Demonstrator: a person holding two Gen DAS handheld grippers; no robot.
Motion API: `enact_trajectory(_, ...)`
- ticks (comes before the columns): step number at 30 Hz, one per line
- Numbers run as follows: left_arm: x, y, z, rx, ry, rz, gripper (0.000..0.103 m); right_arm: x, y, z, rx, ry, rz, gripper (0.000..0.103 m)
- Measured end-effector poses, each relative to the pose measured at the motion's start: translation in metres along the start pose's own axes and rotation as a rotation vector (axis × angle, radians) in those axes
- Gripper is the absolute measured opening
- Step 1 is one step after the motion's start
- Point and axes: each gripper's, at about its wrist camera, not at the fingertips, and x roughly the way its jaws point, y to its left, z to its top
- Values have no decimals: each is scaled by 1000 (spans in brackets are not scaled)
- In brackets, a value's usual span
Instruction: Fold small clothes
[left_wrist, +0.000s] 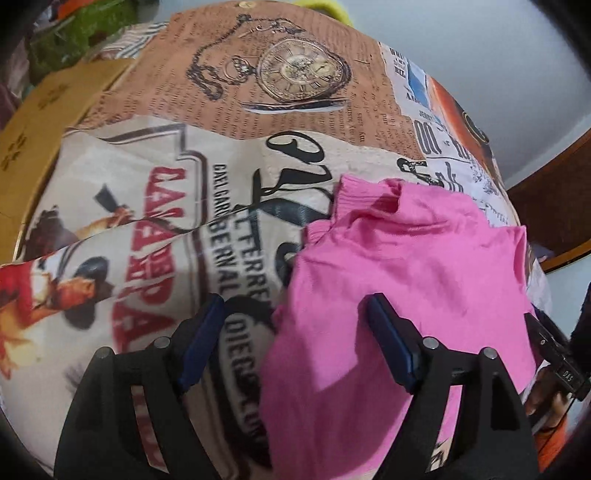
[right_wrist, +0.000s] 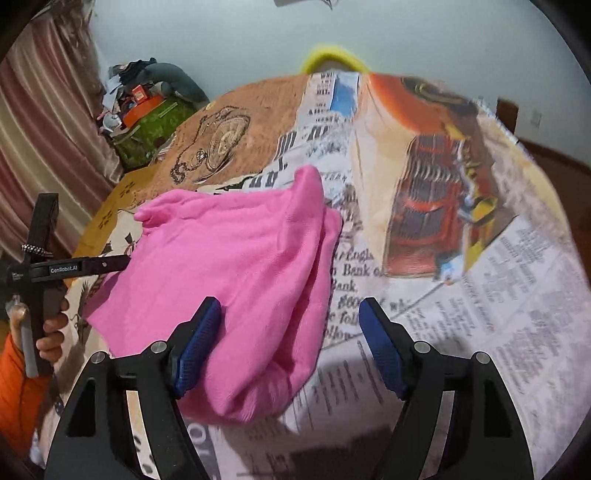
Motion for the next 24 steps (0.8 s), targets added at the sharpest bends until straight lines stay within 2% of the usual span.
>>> enact_trajectory(3,7,-2,4,-17,17,-67,78,2,-3,2,22,-25,30,71)
enact_trajectory(5,11,-5,3,-9,24,-119,75,5,-4,4,33,-26,43,57)
enact_trajectory(7,12,-12,2,18,21,-134,66,9,-5,6,41,-16,53,42)
enact_trajectory(8,12,-14,1,25,20,-141,62,10,-4,7,42,-11,56,38)
enact_trajectory(11,8,-22,-2,30,24,-177,37,14,-2,8,56,3,79,21)
enact_trajectory(12,7,-24,-3,28,34,-197,25,15,-1,8,58,8,84,14)
enact_trajectory(13,7,-26,-3,26,39,-200,20,15,1,8,56,13,86,11)
enact_trajectory(19,-22,-40,-15,81,-14,-126,17,-6,24,7,-36,-26,40,9)
enact_trajectory(24,-76,-42,-26,115,-114,-112,17,-40,46,12,-73,-80,50,8)
